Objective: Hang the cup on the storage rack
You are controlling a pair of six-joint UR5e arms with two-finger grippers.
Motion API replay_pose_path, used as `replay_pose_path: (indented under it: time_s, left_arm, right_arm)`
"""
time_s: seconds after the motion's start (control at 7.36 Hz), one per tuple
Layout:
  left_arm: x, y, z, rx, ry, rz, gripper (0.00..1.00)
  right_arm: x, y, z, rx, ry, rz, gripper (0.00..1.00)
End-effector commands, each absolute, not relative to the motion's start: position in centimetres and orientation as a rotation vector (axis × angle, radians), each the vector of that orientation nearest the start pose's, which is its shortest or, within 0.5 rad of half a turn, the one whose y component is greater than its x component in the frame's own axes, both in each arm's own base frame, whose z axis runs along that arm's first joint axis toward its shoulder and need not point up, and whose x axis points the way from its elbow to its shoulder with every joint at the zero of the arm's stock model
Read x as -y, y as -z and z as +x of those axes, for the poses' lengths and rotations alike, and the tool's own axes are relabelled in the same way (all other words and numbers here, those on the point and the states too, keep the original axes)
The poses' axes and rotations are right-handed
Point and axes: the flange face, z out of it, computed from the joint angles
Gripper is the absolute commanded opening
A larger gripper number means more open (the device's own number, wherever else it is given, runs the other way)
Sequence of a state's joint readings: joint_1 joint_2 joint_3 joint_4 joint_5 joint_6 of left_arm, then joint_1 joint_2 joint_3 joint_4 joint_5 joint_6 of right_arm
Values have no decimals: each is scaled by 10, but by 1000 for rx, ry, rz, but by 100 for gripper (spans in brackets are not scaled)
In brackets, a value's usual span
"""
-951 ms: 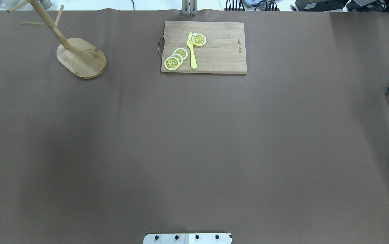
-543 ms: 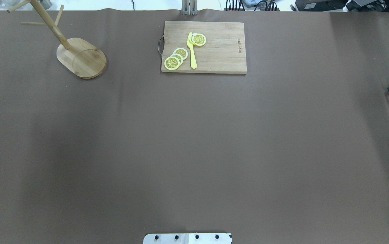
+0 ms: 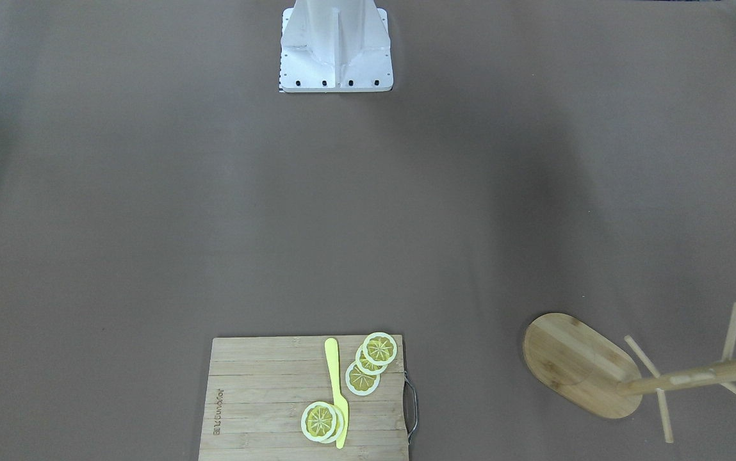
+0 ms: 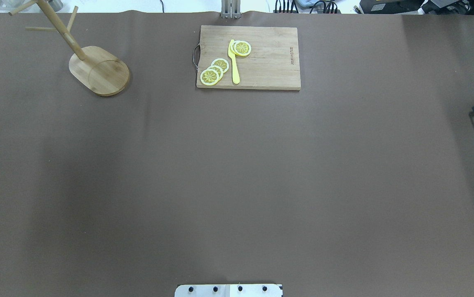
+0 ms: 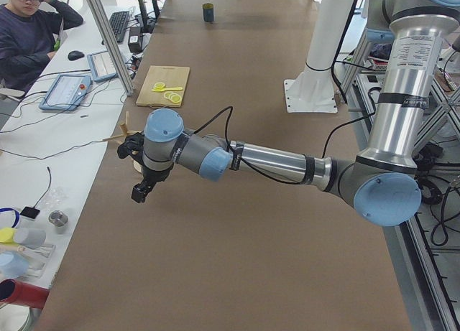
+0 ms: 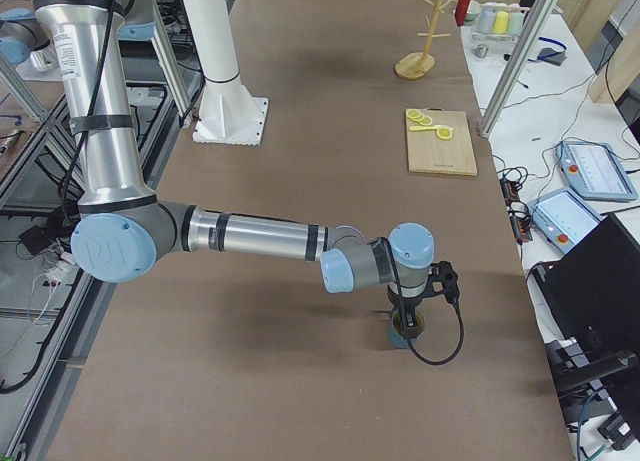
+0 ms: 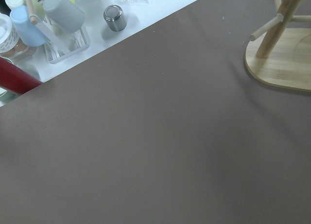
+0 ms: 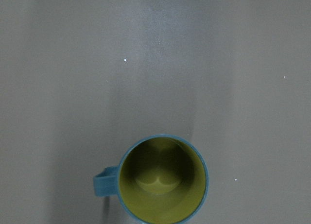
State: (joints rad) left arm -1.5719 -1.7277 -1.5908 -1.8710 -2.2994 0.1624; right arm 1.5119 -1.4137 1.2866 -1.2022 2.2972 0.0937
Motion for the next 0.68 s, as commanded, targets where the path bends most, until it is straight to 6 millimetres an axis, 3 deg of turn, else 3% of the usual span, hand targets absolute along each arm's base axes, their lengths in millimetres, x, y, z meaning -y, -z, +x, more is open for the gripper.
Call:
replay_pose_path:
  time_s: [0.0,0.27,0.54]
  left_arm:
    - [576,-533,-67,-676,-327,515,99]
    - [576,-532,-67,-677,-329,517,99]
    - [574,-538,-67,-671,-335,538,99]
  right_arm:
    - [586,-701,32,749,51,166,94]
    - [586,-725,31,740,60,186,93]
    - [591,-724,29,731,63,188,89]
